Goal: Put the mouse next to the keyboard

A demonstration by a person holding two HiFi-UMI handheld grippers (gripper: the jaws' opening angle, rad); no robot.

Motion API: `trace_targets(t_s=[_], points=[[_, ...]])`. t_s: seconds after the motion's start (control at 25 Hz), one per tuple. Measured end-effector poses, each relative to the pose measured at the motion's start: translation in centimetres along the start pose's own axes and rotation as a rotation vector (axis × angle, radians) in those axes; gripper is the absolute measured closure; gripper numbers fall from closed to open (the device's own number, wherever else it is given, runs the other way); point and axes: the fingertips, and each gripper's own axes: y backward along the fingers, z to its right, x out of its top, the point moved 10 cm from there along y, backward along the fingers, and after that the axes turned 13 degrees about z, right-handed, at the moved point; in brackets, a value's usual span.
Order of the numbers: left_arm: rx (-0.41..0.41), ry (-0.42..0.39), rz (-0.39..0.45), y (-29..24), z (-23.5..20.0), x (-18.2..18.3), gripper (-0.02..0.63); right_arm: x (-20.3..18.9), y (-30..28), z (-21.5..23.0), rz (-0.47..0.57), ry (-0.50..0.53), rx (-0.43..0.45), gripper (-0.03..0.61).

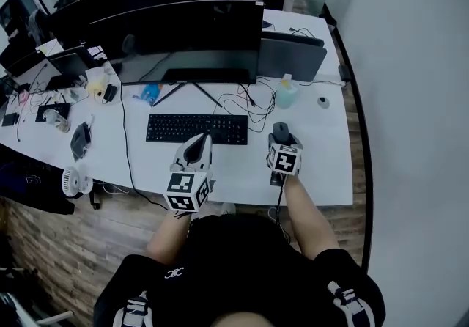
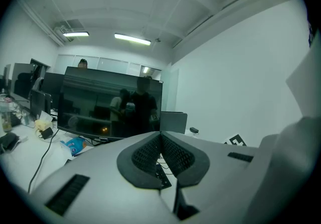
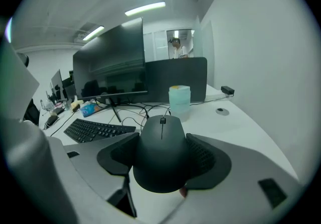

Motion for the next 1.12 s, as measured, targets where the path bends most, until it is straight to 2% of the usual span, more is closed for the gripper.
trace_targets(t_s=[0.24,0.48,0.64,0.76,0.88,1.12], points=[[0.012,-0.007,0.004,-1.3,-1.4,0.2,0.597,-2.7,-3.3,1.2,-0.104,0.002,-0.054,0.268],[0.014,-0.006,0.004,-2.2,-2.8,0.4,0.597,-4.2,-5.4,1.2,-0.19,0.016,-0.071,0.268],[0.009,0.005,0.002,-2.8,-3.5,0.3,0.597,-5.0,-6.8,1.1,-0.198,0.024,-0.06,0.268],[0.006,0.004,0.005,-3.2,-3.8,0.4,0.597,-5.7,-7.1,0.7,-0.258,-0.006,-0.033,0.268],[0.006,0.006,0.008,-3.3,-4.0,0.5,0.597,-5.5,-6.9,0.7,-0.306,0.012,-0.05,0.268],[0.001,0.013,0.013,-3.2,-4.1,0.4,0.597,-5.9,-7.3,-0.1,-0.3,0.041,-0.011,0.26]])
